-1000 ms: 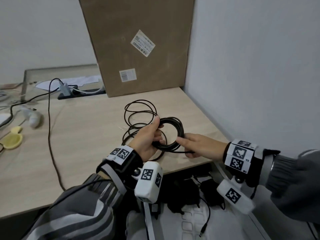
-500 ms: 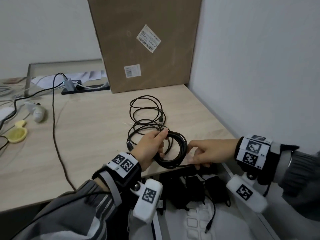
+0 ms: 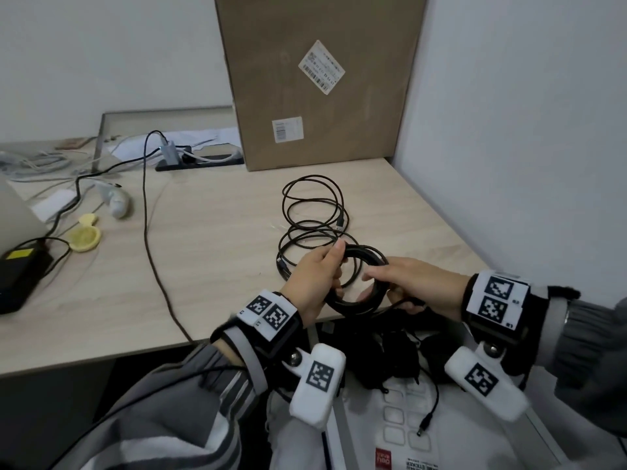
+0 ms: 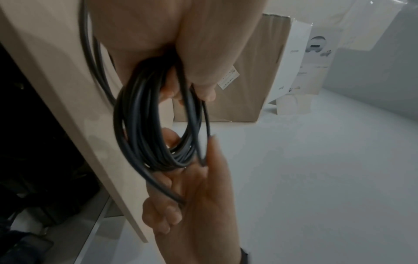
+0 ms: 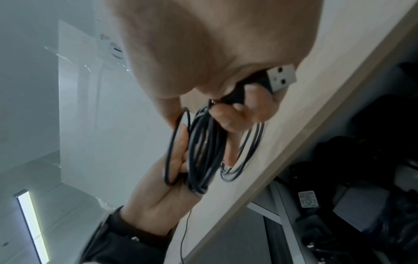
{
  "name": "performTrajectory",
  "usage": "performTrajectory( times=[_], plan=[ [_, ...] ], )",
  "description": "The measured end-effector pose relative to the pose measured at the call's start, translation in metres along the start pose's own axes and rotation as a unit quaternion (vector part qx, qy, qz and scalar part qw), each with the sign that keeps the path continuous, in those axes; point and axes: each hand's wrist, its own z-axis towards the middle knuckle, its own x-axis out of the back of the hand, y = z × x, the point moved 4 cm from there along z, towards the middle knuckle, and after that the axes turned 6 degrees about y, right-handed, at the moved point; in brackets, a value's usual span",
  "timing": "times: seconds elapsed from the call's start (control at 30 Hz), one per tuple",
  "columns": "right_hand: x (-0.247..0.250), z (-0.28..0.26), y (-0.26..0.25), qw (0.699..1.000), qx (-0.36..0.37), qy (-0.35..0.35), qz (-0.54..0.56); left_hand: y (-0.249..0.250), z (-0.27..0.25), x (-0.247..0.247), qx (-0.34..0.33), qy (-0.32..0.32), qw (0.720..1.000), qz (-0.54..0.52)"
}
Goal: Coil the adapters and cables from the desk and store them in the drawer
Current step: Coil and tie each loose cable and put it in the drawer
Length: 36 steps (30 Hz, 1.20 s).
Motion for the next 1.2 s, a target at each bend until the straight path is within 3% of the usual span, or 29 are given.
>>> performTrajectory(
  times=[0.13, 0.23, 0.3, 0.4, 0.5, 0.57, 0.7, 0.8, 0.9, 0.97, 1.07, 1.2],
  plan=[
    [0.004, 0.006, 0.007, 0.998, 0.029, 0.058, 0.004, 0.002, -0.007, -0.011, -0.004, -0.014, 1.000, -0.013],
    [0.018, 0.012, 0.009, 0.992, 0.021, 0.120, -0.038, 0.004, 0.000, -0.010, -0.005, -0.019, 0.997, 0.077],
    [0.035, 0.018, 0.013, 0.987, 0.004, 0.156, -0.032, 0.008, 0.011, 0.001, -0.018, 0.018, 0.987, 0.157],
    [0.063, 0.025, 0.021, 0.980, -0.019, 0.198, 0.017, 0.013, 0.030, 0.015, -0.077, 0.035, 0.940, 0.330],
    [0.079, 0.028, 0.029, 0.972, -0.031, 0.226, 0.058, -0.001, 0.047, 0.016, -0.032, -0.063, 0.879, 0.471],
    [0.083, 0.029, 0.033, 0.970, -0.038, 0.235, 0.057, -0.008, 0.053, 0.016, -0.012, -0.082, 0.847, 0.525],
    [0.077, 0.031, 0.030, 0.975, -0.042, 0.213, 0.045, -0.005, 0.060, 0.029, 0.000, -0.028, 0.861, 0.507],
    [0.064, 0.037, 0.017, 0.979, -0.034, 0.198, 0.018, 0.006, 0.055, 0.044, 0.000, -0.011, 0.890, 0.456],
    [0.047, 0.049, -0.002, 0.982, -0.020, 0.186, 0.005, 0.026, 0.047, 0.072, -0.047, 0.099, 0.925, 0.364],
    [0.032, 0.059, -0.015, 0.986, -0.012, 0.167, 0.000, 0.039, 0.041, 0.106, -0.077, 0.217, 0.914, 0.334],
    [0.005, 0.071, -0.031, 0.992, -0.001, 0.126, -0.010, 0.051, 0.027, 0.177, -0.040, 0.372, 0.847, 0.377],
    [-0.033, 0.079, -0.044, 0.997, 0.021, 0.076, -0.020, 0.053, 0.005, 0.256, 0.095, 0.515, 0.733, 0.434]
  ],
)
